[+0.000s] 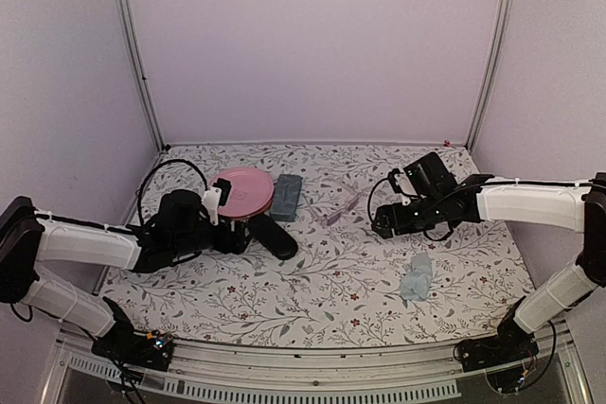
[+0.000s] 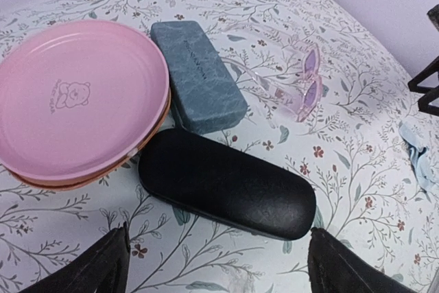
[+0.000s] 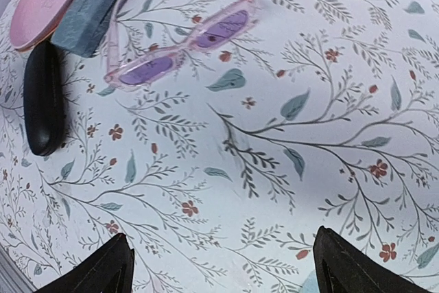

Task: Organize the sunglasses
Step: Pick up the sunglasses case from the center of the board.

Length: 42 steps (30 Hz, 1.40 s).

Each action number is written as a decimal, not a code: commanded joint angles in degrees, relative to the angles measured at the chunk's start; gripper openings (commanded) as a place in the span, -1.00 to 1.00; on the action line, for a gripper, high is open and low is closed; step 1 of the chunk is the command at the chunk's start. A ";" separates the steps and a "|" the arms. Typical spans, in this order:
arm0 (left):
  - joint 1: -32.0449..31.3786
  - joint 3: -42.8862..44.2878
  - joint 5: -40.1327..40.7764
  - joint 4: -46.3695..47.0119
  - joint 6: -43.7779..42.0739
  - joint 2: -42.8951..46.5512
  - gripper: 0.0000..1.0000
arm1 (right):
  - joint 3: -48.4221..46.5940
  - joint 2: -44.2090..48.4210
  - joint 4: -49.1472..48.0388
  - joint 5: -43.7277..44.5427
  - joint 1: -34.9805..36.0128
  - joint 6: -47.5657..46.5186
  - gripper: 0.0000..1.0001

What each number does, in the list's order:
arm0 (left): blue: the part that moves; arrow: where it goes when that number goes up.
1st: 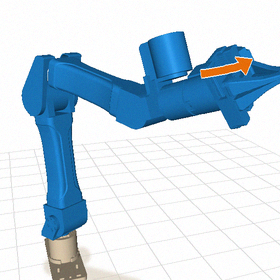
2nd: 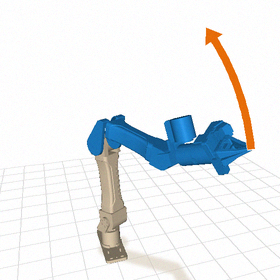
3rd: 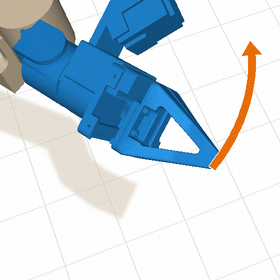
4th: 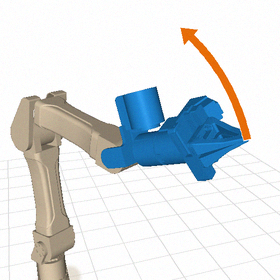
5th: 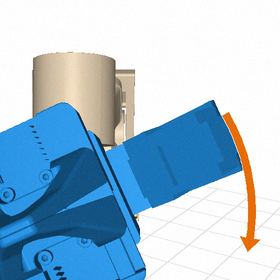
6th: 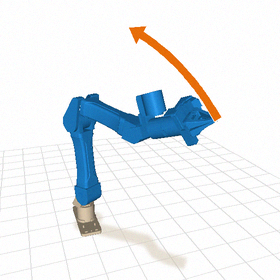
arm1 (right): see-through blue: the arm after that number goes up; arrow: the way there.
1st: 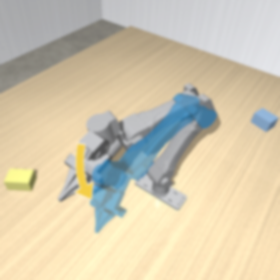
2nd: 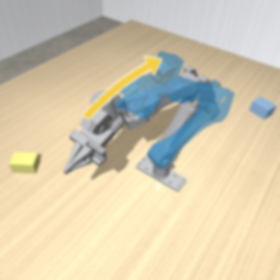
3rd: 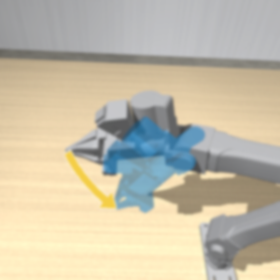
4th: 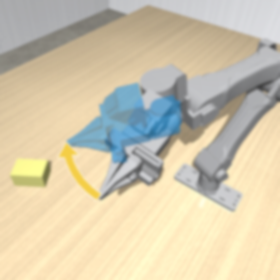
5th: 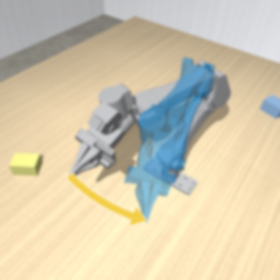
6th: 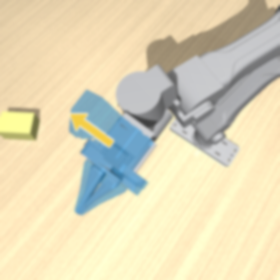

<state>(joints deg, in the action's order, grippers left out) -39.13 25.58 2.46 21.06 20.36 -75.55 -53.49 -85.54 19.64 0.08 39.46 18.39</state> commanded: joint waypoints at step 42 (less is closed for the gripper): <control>-3.11 39.48 2.77 -19.54 -0.32 -35.50 0.53 | -3.80 -11.76 -14.00 -8.78 -3.93 2.61 0.80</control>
<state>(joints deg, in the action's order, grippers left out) -41.69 63.83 2.52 2.66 19.16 -110.61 -58.54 -98.59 7.97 -7.90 35.62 21.04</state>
